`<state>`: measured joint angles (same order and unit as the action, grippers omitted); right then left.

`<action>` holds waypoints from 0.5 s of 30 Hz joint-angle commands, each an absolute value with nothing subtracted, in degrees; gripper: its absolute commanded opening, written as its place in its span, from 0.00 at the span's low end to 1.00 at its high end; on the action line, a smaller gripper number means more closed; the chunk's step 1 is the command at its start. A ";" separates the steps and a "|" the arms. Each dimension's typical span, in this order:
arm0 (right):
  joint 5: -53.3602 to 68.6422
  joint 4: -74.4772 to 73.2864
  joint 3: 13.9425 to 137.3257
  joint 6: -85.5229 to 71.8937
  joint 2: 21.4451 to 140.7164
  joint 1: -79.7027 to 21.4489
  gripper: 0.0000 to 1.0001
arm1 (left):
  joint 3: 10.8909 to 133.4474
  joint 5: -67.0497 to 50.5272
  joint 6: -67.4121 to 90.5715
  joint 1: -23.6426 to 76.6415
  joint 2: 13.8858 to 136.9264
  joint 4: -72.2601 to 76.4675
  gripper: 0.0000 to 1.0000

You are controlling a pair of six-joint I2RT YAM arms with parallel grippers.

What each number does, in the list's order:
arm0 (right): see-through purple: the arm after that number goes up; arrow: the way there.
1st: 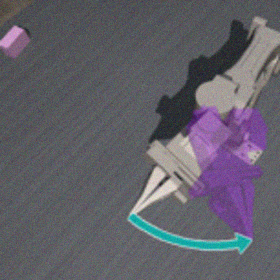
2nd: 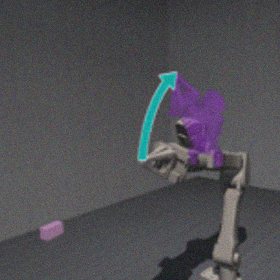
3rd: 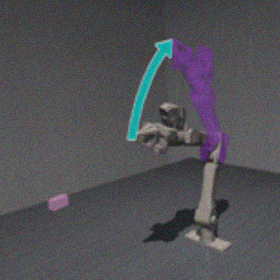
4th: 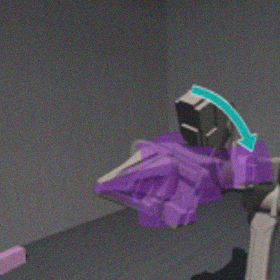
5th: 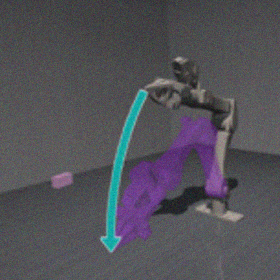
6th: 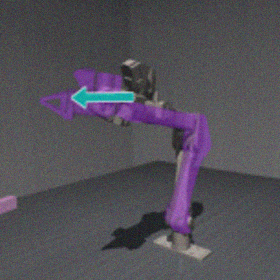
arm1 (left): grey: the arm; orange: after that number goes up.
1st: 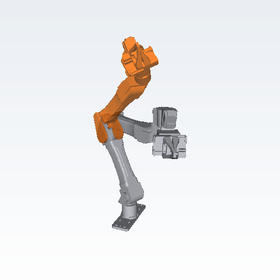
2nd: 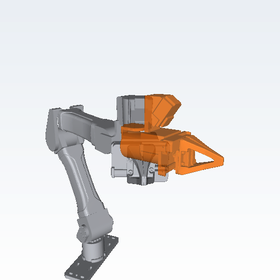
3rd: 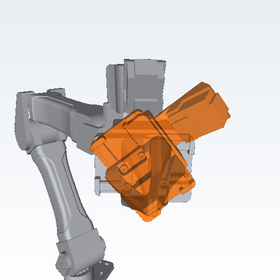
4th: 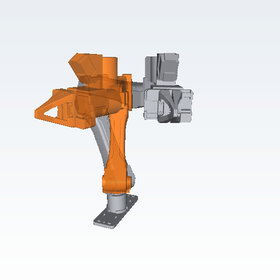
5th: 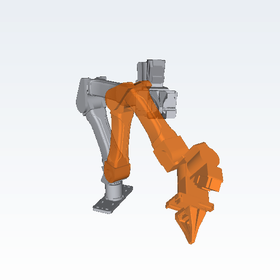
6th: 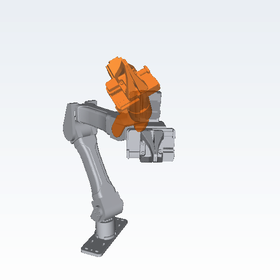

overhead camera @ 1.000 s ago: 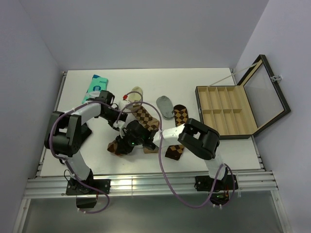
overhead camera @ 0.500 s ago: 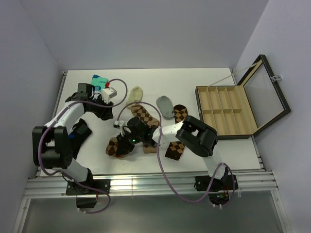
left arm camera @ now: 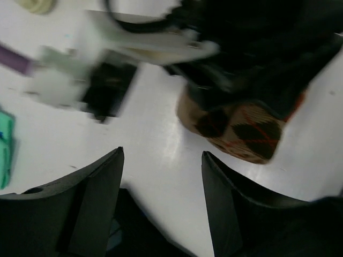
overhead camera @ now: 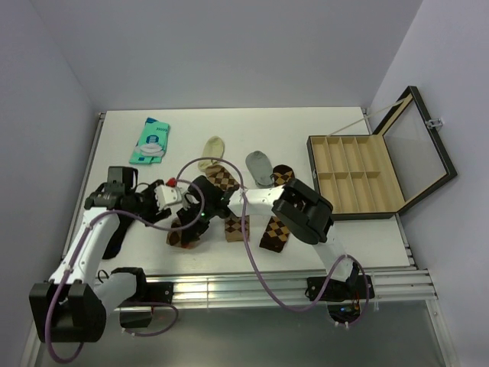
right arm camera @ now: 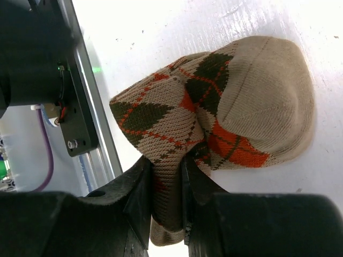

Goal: Roll the socks
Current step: Roll the sock at the center of the board.

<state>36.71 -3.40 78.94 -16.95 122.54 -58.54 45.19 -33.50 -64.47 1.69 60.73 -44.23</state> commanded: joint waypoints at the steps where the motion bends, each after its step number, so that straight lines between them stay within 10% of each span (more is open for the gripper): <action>1: 29.88 -22.76 76.81 -15.20 129.55 -58.97 0.01 | 40.97 -37.44 -76.45 1.85 55.38 -52.02 0.66; 15: 29.79 -26.37 82.18 -16.52 132.80 -58.80 0.04 | 34.54 -43.33 -87.80 1.85 48.17 -64.16 0.76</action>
